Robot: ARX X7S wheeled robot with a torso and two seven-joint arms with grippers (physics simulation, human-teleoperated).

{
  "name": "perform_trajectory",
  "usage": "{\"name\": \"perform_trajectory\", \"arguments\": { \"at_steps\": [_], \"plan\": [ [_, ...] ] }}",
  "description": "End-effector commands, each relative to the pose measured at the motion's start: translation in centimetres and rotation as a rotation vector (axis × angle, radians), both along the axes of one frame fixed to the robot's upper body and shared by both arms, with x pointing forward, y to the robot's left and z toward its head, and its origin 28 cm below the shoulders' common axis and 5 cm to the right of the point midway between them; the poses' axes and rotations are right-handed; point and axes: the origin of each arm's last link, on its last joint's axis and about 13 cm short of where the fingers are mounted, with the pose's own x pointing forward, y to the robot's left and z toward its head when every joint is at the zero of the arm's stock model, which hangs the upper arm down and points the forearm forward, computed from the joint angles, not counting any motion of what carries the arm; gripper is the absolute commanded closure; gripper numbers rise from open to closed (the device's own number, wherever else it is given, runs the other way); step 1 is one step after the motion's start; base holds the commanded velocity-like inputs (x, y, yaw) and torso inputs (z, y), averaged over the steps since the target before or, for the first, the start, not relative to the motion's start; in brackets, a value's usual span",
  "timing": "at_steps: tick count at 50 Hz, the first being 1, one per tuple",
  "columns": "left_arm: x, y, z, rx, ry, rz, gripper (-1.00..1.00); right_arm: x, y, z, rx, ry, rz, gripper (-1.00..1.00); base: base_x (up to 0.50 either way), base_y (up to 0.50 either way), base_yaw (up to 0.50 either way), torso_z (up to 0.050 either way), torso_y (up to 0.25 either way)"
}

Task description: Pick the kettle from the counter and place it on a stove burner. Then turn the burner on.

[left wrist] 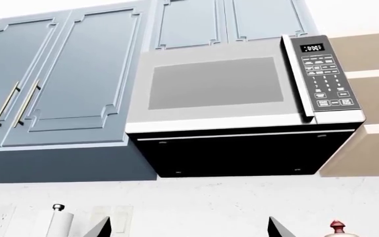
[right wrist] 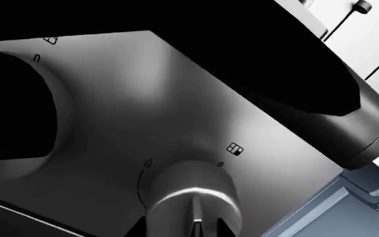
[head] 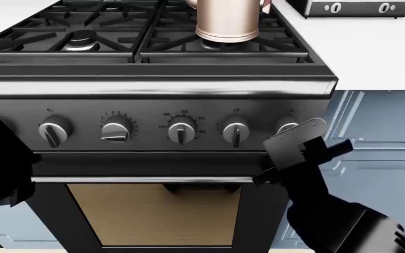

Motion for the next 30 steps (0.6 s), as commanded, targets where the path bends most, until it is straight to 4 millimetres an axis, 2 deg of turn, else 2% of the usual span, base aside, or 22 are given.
{"name": "perform_trajectory", "arguments": {
  "at_steps": [1, 22, 23, 30],
  "plan": [
    [0.0, 0.0, 0.0, -0.002, 0.000, 0.000, -1.00, 0.9, 0.7, -0.2, 0.045, 0.140, 0.107, 1.00, 0.02, 0.00, 0.01, 0.000, 0.000],
    [-0.1, 0.0, 0.0, -0.003, -0.001, -0.006, -1.00, -0.4, 0.8, 0.7, -0.051, 0.101, 0.136, 1.00, 0.01, 0.00, 0.01, -0.001, 0.000],
    [-0.1, 0.0, 0.0, -0.003, -0.001, -0.006, -1.00, -0.5, 0.7, 0.8, -0.048, 0.093, 0.132, -1.00, 0.00, 0.00, 0.00, 0.000, 0.000],
    [-0.1, 0.0, 0.0, -0.002, -0.001, -0.009, -1.00, -1.6, 0.1, 1.7, -0.010, 0.045, 0.113, -1.00, 0.00, 0.00, 0.00, 0.000, 0.000]
  ]
}}
